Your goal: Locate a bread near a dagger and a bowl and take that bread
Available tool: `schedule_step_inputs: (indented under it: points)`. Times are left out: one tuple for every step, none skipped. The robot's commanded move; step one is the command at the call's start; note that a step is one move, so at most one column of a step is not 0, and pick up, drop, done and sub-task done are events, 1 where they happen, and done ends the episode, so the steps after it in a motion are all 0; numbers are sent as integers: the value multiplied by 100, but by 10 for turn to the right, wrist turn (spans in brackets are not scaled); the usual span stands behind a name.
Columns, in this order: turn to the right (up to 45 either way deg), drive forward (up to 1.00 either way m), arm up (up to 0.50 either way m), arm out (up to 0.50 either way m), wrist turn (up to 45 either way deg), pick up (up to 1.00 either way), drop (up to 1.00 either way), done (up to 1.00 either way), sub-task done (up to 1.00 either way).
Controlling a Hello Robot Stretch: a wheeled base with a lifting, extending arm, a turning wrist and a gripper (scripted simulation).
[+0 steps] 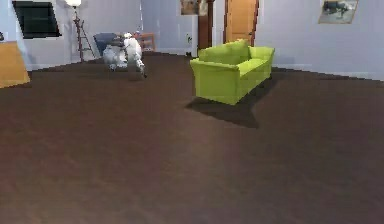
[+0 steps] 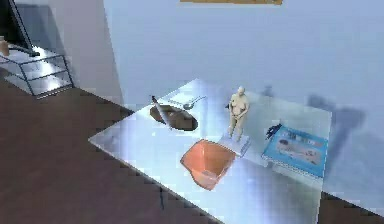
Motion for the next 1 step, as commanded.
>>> schedule_step_inputs:
  points:
    - [450,0,0,0,0,0,0,0,0]
